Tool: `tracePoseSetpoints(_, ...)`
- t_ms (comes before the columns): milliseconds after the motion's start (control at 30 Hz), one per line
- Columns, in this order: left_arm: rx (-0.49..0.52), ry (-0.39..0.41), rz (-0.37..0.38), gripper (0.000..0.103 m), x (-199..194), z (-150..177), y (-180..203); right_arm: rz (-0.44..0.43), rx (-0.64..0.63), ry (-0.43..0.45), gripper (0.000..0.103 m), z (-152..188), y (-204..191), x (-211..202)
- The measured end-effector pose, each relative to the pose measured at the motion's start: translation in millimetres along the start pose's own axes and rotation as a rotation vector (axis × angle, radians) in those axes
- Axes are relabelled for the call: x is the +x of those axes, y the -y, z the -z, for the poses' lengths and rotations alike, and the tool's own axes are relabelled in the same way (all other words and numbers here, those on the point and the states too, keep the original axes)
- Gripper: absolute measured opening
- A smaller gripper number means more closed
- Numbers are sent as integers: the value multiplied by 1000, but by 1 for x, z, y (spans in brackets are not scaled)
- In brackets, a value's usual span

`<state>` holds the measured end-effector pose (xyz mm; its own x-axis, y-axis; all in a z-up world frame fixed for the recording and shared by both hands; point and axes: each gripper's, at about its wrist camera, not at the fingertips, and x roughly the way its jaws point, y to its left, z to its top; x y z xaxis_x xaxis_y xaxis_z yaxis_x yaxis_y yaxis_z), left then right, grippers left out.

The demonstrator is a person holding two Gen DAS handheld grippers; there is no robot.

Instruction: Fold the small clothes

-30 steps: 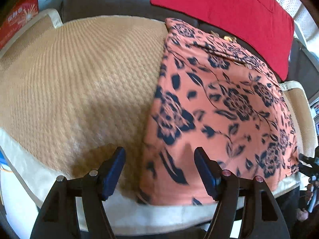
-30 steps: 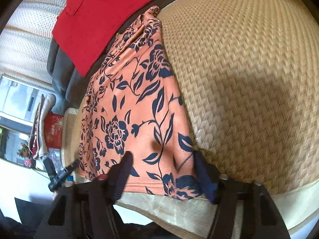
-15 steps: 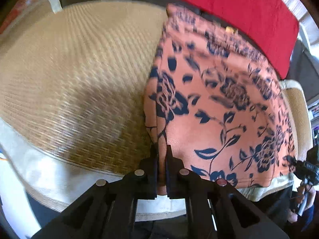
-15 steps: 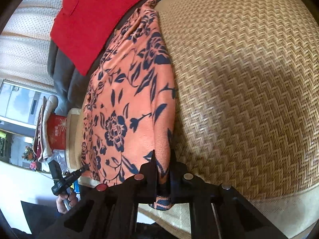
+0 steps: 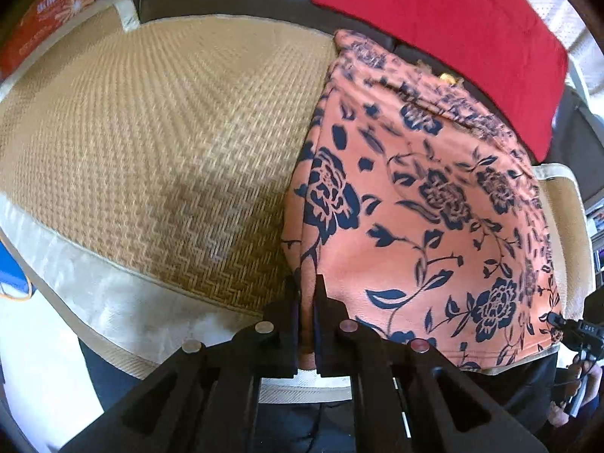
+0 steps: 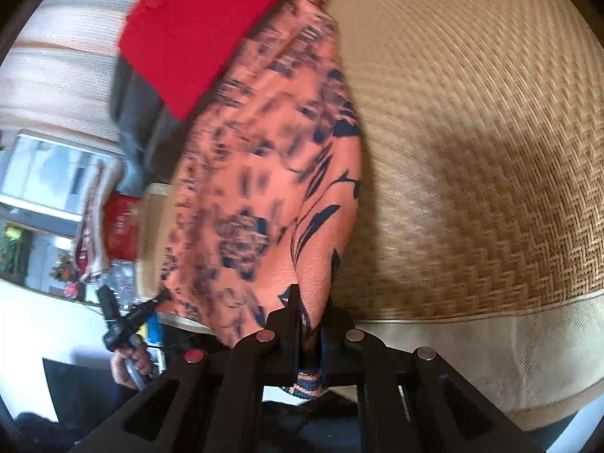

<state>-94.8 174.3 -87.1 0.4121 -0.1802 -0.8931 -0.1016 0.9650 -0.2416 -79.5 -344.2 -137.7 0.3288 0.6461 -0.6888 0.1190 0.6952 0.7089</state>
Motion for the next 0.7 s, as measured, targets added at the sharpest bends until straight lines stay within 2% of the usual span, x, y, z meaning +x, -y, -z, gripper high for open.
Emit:
tracePoseSetpoints(100, 1, 35, 21, 6, -9, 3, -1, -31, -11, 21, 8, 1, -11, -6)
tracePoseSetpoints(167, -7, 14, 24, 6, -2, 3, -2, -45, -22, 40, 8, 0, -17, -10)
tracePoseSetpoints(267, -25, -5, 30, 6, 4, 3, -8, -8, 21, 0, 8, 3, -1, 4)
tracePoseSetpoints(467, -2, -35, 19, 6, 4, -2, -1, -2, 23, -12, 8, 6, -4, 8)
tracePoseSetpoints(567, 49, -12, 39, 6, -9, -24, 12, -16, -6, -27, 8, -2, -20, 12)
tracePoseSetpoints(633, 84, 40, 62, 6, -26, -50, 20, -59, -71, -14, 8, -20, -41, 1)
tracePoseSetpoints(700, 126, 121, 98, 6, -46, -93, 33, -109, -114, 21, 8, -47, -61, -12)
